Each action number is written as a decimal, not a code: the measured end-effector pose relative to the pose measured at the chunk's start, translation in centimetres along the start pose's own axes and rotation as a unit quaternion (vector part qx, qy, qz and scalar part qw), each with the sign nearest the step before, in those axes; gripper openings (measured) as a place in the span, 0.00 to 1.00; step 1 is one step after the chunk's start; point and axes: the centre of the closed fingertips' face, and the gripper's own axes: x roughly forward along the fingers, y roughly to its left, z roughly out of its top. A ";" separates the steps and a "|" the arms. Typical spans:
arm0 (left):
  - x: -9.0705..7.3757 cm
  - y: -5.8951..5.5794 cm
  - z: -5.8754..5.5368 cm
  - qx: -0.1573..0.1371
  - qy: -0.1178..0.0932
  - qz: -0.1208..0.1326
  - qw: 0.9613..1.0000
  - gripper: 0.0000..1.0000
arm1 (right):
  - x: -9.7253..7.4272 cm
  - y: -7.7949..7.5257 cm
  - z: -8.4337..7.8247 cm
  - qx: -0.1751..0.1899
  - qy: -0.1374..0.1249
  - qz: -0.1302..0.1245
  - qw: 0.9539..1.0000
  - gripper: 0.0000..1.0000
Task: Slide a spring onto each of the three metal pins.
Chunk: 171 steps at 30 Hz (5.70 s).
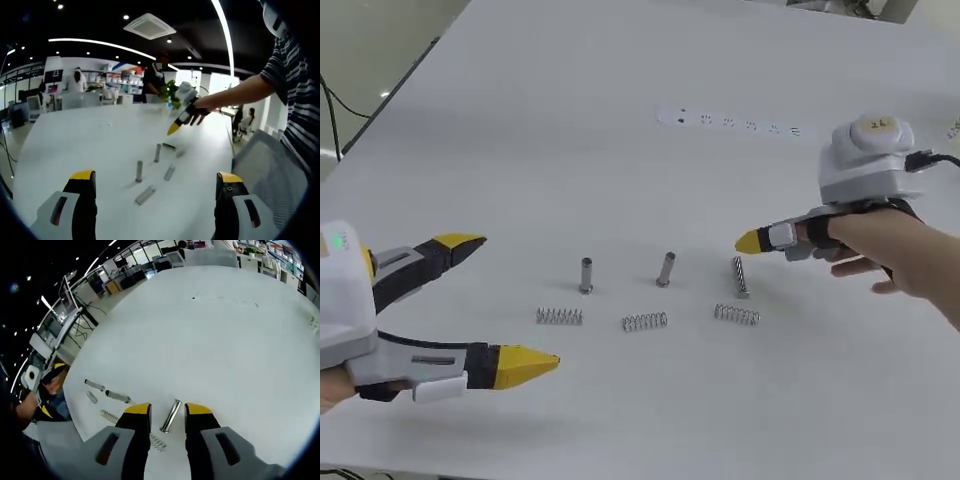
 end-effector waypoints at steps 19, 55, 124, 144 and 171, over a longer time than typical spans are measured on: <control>0.4 0.0 0.0 0.001 0.002 -0.003 1.000 0.97 | 2.3 -0.7 -1.7 0.014 0.054 -0.037 0.998 0.20; 0.2 -0.1 -1.4 -0.010 0.013 0.003 1.000 0.96 | 3.4 -1.6 -2.6 0.008 0.066 -0.084 0.994 0.06; 0.1 -0.4 -0.4 -0.003 0.014 -0.001 1.000 0.92 | -0.1 1.3 -1.1 -0.130 -0.070 -0.052 0.988 0.05; 0.2 -0.5 -0.6 -0.006 0.015 -0.002 1.000 0.91 | -0.5 1.5 -2.0 -0.141 -0.067 -0.049 0.987 0.06; -0.2 -0.6 -0.7 -0.008 0.016 0.001 1.000 0.91 | -1.0 1.9 -2.6 -0.113 -0.076 -0.037 0.990 0.18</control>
